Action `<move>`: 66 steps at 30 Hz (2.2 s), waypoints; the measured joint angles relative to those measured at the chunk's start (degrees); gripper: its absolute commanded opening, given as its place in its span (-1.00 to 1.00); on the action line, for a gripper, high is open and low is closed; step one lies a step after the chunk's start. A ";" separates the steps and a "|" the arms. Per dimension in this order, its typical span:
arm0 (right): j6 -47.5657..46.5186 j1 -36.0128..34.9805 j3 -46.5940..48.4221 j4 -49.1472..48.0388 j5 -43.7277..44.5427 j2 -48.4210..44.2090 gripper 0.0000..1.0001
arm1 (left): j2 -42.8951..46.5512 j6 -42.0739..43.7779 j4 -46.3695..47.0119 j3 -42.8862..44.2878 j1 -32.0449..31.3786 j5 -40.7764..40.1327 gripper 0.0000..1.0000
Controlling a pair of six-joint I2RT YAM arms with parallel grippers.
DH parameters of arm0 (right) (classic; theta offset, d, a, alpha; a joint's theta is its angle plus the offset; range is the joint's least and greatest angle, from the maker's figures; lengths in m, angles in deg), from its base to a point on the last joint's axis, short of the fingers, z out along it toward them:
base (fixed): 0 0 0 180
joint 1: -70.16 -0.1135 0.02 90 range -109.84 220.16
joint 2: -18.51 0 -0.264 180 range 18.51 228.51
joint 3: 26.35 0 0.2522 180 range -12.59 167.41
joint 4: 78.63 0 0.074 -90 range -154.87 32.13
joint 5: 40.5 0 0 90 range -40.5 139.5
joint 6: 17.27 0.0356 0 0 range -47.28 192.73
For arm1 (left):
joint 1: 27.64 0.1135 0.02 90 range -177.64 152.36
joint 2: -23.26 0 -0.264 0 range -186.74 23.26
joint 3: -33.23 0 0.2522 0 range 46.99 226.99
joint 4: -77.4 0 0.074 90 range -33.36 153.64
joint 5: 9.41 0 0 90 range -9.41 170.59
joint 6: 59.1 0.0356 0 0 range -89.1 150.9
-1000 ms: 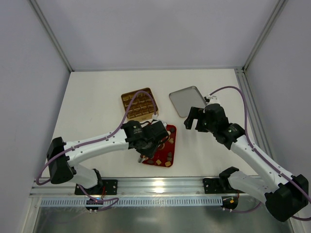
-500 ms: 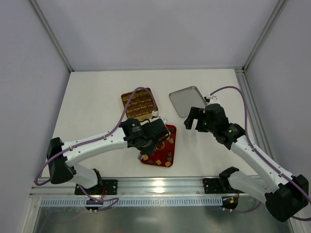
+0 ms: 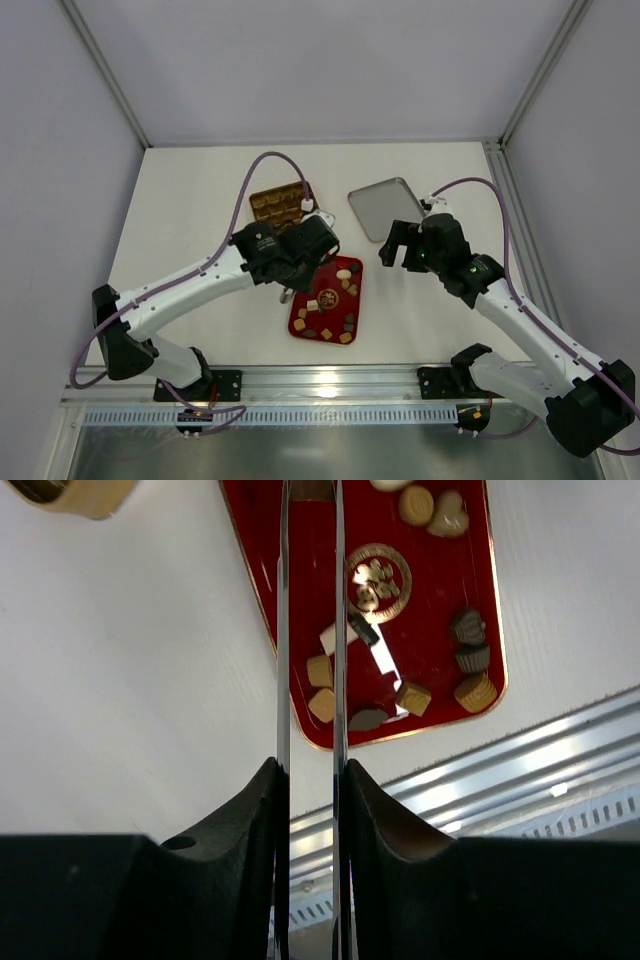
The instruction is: Pack the chocolate
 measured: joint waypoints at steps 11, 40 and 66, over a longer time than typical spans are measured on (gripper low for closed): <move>-0.48 0.00 1.31 0.39 -0.22 0.04 0.99 | -1.62 6.88 2.62 8.31 18.01 -0.92 -0.50; -1.36 0.00 2.69 0.44 -1.75 2.32 0.99 | -21.44 13.22 9.49 17.81 34.64 1.18 -0.49; -1.27 0.00 2.69 0.42 -1.95 2.32 0.99 | -21.42 15.10 9.44 17.18 34.67 1.07 -0.42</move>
